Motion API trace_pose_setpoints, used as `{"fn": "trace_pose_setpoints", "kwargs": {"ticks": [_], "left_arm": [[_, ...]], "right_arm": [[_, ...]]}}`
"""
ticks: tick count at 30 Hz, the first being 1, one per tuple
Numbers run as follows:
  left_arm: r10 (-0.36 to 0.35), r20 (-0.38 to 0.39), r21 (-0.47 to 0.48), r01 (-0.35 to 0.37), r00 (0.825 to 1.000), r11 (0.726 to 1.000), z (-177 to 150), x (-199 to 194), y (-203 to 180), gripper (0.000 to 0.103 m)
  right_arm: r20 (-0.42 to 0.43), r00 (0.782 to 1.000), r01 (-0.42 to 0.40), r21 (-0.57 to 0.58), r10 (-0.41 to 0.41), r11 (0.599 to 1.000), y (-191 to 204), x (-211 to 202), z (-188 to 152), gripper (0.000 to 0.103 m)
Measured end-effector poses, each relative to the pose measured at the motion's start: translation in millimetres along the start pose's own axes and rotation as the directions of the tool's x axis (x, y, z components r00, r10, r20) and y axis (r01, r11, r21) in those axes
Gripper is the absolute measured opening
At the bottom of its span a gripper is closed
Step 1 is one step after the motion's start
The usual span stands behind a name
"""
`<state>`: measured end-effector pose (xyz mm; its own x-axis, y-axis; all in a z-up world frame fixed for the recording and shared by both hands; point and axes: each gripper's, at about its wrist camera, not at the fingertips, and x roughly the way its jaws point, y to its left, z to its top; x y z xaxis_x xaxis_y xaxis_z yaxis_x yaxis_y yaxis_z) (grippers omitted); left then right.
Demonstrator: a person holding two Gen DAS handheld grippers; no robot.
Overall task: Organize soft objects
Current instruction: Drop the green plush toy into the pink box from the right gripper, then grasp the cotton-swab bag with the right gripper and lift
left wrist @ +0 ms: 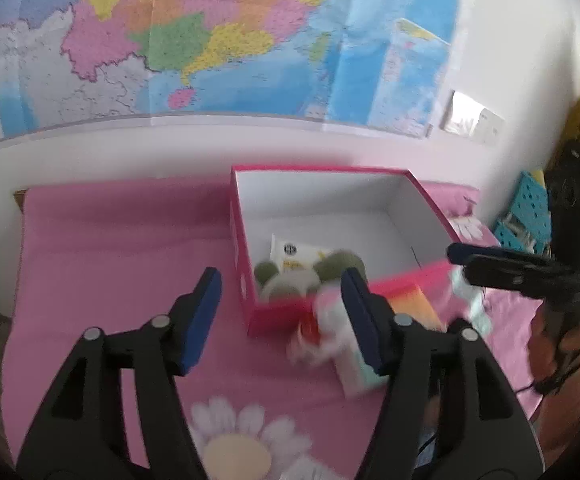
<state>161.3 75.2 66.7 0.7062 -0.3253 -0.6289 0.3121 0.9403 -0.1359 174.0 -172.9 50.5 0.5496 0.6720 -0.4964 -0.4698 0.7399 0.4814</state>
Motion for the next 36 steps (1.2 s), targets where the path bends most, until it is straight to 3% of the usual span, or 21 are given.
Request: {"fn": "trace_pose_setpoints", "kwargs": {"ticks": [4, 8, 12, 17, 19, 24, 25, 29, 36], "left_arm": [[0.002, -0.052, 0.067, 0.002, 0.999, 0.998, -40.4, -14.6, -11.3, 0.066], [0.015, -0.126, 0.115, 0.0, 0.992, 0.993, -81.1, -16.8, -19.4, 0.066], [-0.003, -0.18, 0.095, 0.02, 0.984, 0.995, -110.6, -15.7, -14.7, 0.066], [0.005, -0.222, 0.081, 0.013, 0.975, 0.997, -134.8, -14.8, -8.4, 0.066], [0.004, -0.232, 0.075, 0.013, 0.973, 0.997, -141.5, -14.8, -5.4, 0.066], [-0.007, -0.237, 0.057, 0.022, 0.972, 0.998, -148.1, -16.2, 2.8, 0.066], [-0.01, -0.238, 0.056, 0.024, 0.971, 0.998, -148.9, -15.9, 3.9, 0.066], [-0.039, -0.258, 0.05, 0.053, 0.965, 0.997, -152.3, -12.8, 5.8, 0.066], [-0.121, -0.329, 0.01, 0.131, 0.936, 0.991, -165.2, -4.0, 10.6, 0.066]], "right_arm": [[-0.057, 0.995, -0.083, -0.095, 0.078, 0.992, 41.7, -20.4, -27.7, 0.052], [-0.14, 0.979, -0.165, -0.109, 0.149, 0.98, 66.6, -22.8, -59.6, 0.052], [-0.219, 0.963, -0.184, -0.106, 0.158, 0.977, 82.5, -17.3, -96.1, 0.052], [-0.325, 0.925, -0.219, -0.038, 0.195, 0.975, 92.4, -0.6, -144.5, 0.052], [-0.38, 0.899, -0.229, 0.016, 0.218, 0.973, 93.5, 11.9, -165.8, 0.052], [-0.494, 0.843, -0.189, 0.098, 0.213, 0.977, 96.0, 42.6, -203.2, 0.052], [-0.504, 0.84, -0.175, 0.101, 0.202, 0.979, 95.9, 45.3, -206.0, 0.052], [-0.514, 0.844, -0.111, 0.111, 0.153, 0.988, 92.2, 48.7, -208.7, 0.052], [-0.446, 0.891, -0.034, 0.127, 0.087, 0.991, 89.3, 52.9, -202.2, 0.052]]}}
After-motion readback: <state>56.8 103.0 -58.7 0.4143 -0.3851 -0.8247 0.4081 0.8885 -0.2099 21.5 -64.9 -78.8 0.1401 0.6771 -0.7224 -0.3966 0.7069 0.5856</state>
